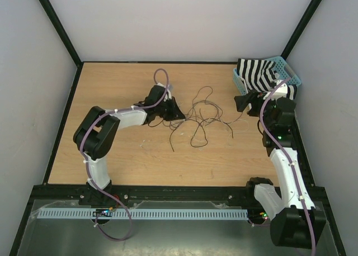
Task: Zip-tie the wires
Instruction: Place the cable at the center of the board, then reset both arms
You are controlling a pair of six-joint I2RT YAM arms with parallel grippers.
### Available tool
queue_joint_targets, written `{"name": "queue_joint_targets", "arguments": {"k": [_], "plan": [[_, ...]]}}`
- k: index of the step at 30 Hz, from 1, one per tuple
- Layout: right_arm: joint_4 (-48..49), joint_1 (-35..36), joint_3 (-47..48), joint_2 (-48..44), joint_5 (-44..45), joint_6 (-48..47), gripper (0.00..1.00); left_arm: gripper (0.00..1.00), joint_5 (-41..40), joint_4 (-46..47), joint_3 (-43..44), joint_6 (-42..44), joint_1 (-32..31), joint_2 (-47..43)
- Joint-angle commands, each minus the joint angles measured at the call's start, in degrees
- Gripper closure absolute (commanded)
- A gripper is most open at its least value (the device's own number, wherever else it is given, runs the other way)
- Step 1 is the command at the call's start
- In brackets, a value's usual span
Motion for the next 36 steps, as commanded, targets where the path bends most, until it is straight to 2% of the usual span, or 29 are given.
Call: {"name": "queue_joint_targets", "arguments": {"k": [1,7,9,11,15,19,23,28,32,36], "plan": [[0.32,-0.24,-0.61,-0.29,-1.09,-0.36,0.03,0.86,-1.97,1.92,-1.92,1.55,1.06,-4.08],[-0.36,-0.24,-1.29,-0.58,2.52,-1.61,0.01,0.39,-2.7,1.73,-2.9,6.75,2.51,-10.01],[-0.1,-0.29,-1.5,-0.22,2.7,-2.0,0.01,0.28,-4.11,1.46,-3.54,9.73,2.46,-13.27],[0.1,-0.24,-1.43,0.56,2.12,-1.94,0.01,0.21,-6.05,0.26,-4.37,11.83,2.47,-16.33],[2.01,-0.29,-2.57,1.38,1.9,-1.56,0.01,0.14,-11.63,-1.79,-6.86,16.07,2.77,-22.45],[6.23,-0.3,-7.23,0.22,6.96,-0.64,0.01,0.08,-20.56,-1.64,-10.06,19.34,4.3,-28.97],[12.44,-0.23,-14.27,-0.29,13.18,-2.84,0.01,0.03,-35.11,-1.45,-12.49,23.47,5.67,-34.94],[29.45,0.17,-26.22,0.03,20.18,-6.92,0.01,0.01,-55.16,2.15,-13.5,38.56,6.08,-37.61],[36.97,3.14,-28.58,5.93,24.04,-11.44,0.01,0.01,-59.64,4.48,-13.84,48.15,7.49,-35.85],[50.39,7.0,-31.57,14.64,25.73,-12.71,0.01,0.01,-61.69,4.43,-16.68,46.23,8.86,-36.86]]}}
